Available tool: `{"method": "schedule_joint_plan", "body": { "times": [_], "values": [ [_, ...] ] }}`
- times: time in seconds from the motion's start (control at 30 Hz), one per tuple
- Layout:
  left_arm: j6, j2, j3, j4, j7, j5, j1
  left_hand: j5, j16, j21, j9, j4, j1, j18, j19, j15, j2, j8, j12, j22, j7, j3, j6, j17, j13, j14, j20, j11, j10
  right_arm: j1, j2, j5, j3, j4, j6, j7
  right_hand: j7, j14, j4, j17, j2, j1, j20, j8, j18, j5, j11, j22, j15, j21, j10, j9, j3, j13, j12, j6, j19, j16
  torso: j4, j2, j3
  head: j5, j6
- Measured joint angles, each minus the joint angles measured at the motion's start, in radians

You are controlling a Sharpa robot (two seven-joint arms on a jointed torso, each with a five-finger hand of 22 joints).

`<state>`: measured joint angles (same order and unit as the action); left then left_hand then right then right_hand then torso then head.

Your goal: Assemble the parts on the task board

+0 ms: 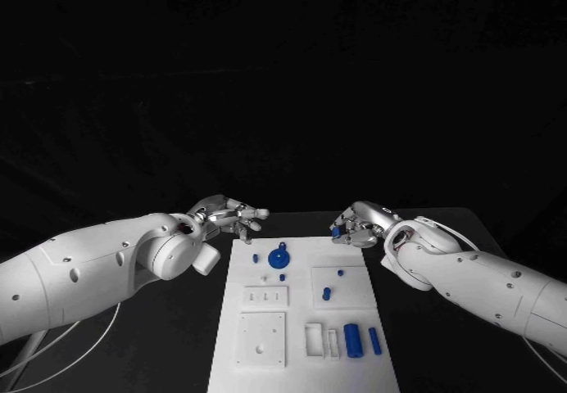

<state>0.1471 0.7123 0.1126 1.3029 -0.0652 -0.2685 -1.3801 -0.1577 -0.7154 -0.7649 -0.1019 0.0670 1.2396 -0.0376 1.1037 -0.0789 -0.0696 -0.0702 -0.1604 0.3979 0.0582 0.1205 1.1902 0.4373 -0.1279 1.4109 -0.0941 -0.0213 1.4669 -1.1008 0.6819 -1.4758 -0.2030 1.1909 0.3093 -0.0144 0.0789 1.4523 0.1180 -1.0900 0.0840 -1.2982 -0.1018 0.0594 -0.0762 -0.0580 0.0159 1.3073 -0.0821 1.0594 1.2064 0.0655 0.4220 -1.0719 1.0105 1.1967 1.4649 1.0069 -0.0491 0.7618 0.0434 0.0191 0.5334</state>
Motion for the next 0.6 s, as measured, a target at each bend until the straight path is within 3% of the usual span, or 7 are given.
{"method": "schedule_joint_plan", "body": {
  "times": [0.03, 0.17, 0.2, 0.27, 0.4, 0.47, 0.6],
  "values": [
    [-0.003, -0.011, 0.001, -0.010, 0.013, -0.010, -0.001, -0.009, -0.019, -0.011, -0.011, -0.009, -0.005, 0.000, -0.005, -0.003, 0.005, 0.001, -0.010, 0.010, -0.005, -0.001, 0.009, 0.014, -0.008, -0.003, -0.005, 0.000, 0.000, -0.003, -0.003, -0.007, 0.000, 0.014, -0.002, 0.011, 0.000, 0.000, -0.002, 0.000, 0.000, 0.000, 0.000, -0.001, 0.000, 0.000, 0.000, 0.000, 0.000, 0.000, 0.000, 0.000, 0.002, 0.000, 0.000, 0.000, 0.000, 0.000, 0.0011, -0.002, -0.0005, -0.003, 0.001],
    [-0.015, -0.053, 0.007, -0.046, 0.066, -0.049, -0.003, -0.146, -0.060, -0.037, -0.060, -0.025, -0.020, 0.002, -0.012, -0.009, 0.020, -0.008, -0.033, 0.036, -0.027, -0.002, 0.045, 0.040, -0.028, -0.009, -0.012, -0.009, -0.001, -0.015, -0.025, -0.038, 0.004, 0.058, -0.009, 0.062, 0.000, 0.000, -0.008, -0.002, 0.006, -0.005, 0.000, -0.001, 0.000, 0.000, 0.000, 0.000, 0.000, 0.000, 0.000, 0.000, 0.012, 0.000, -0.004, 0.000, 0.000, 0.000, 0.0063, -0.012, -0.0017, -0.012, 0.004],
    [-0.016, -0.060, 0.008, -0.052, 0.075, -0.056, -0.003, -0.176, -0.073, -0.045, -0.081, -0.029, -0.028, 0.015, -0.014, -0.010, 0.028, -0.014, -0.047, 0.044, -0.033, 0.001, 0.058, 0.049, -0.036, -0.010, -0.014, -0.016, -0.001, -0.016, -0.030, -0.043, 0.005, 0.063, -0.010, 0.073, 0.000, 0.000, -0.008, -0.002, 0.006, -0.005, 0.000, -0.001, 0.000, -0.008, 0.000, 0.000, 0.000, 0.000, 0.000, 0.000, 0.016, 0.000, -0.004, 0.000, 0.000, 0.000, 0.0075, -0.013, -0.0018, -0.014, 0.005],
    [-0.020, -0.076, 0.012, -0.065, 0.093, -0.072, -0.003, -0.203, -0.106, -0.065, -0.158, -0.047, -0.048, 0.015, -0.025, -0.017, 0.048, -0.022, -0.069, 0.066, -0.040, -0.002, 0.063, 0.069, -0.052, -0.023, -0.024, -0.020, -0.002, -0.017, -0.041, -0.053, 0.009, 0.072, -0.012, 0.094, 0.000, 0.000, -0.009, -0.002, 0.009, -0.001, 0.000, -0.002, 0.000, -0.028, 0.000, 0.000, 0.000, -0.004, 0.000, 0.000, 0.023, 0.000, -0.004, 0.000, 0.000, 0.000, 0.0102, -0.017, -0.0024, -0.018, 0.006],
    [-0.029, -0.104, 0.018, -0.084, 0.131, -0.108, -0.004, -0.195, -0.132, -0.081, -0.318, -0.098, -0.091, 0.015, -0.046, -0.013, 0.079, -0.021, -0.072, 0.099, -0.041, -0.027, 0.047, 0.077, -0.071, -0.038, -0.017, -0.020, -0.002, -0.020, -0.066, -0.070, 0.012, 0.091, -0.015, 0.136, 0.000, 0.000, -0.009, -0.002, 0.021, 0.002, 0.000, -0.002, 0.000, -0.050, 0.000, 0.000, 0.000, -0.004, 0.000, 0.000, 0.031, 0.000, -0.004, 0.000, 0.000, -0.004, 0.0125, -0.023, -0.0025, -0.023, 0.013],
    [-0.032, -0.115, 0.020, -0.092, 0.152, -0.129, -0.004, -0.176, -0.132, -0.081, -0.386, -0.138, -0.104, 0.015, -0.049, -0.013, 0.108, -0.005, -0.070, 0.111, -0.038, -0.057, 0.040, 0.070, -0.080, -0.040, -0.014, -0.020, -0.002, -0.022, -0.078, -0.077, 0.014, 0.100, -0.015, 0.154, 0.000, 0.000, -0.007, -0.002, 0.021, 0.002, 0.000, -0.003, 0.000, -0.051, 0.000, 0.000, 0.000, -0.004, 0.000, 0.000, 0.033, 0.000, -0.008, 0.000, 0.000, -0.004, 0.0129, -0.025, -0.0024, -0.024, 0.015],
    [-0.031, -0.134, 0.024, -0.102, 0.196, -0.161, -0.004, -0.146, -0.140, -0.080, -0.451, -0.183, -0.103, 0.015, -0.054, -0.009, 0.136, 0.001, -0.060, 0.128, -0.036, -0.090, 0.030, 0.056, -0.092, -0.045, -0.017, -0.020, -0.002, -0.025, -0.093, -0.086, 0.015, 0.112, -0.014, 0.177, 0.000, 0.000, -0.009, -0.003, 0.025, 0.006, 0.000, -0.002, 0.000, -0.059, 0.000, 0.000, 0.000, -0.004, 0.000, 0.000, 0.037, 0.000, -0.008, 0.000, 0.000, -0.004, 0.0129, -0.027, -0.0026, -0.023, 0.018]
  ]
}}
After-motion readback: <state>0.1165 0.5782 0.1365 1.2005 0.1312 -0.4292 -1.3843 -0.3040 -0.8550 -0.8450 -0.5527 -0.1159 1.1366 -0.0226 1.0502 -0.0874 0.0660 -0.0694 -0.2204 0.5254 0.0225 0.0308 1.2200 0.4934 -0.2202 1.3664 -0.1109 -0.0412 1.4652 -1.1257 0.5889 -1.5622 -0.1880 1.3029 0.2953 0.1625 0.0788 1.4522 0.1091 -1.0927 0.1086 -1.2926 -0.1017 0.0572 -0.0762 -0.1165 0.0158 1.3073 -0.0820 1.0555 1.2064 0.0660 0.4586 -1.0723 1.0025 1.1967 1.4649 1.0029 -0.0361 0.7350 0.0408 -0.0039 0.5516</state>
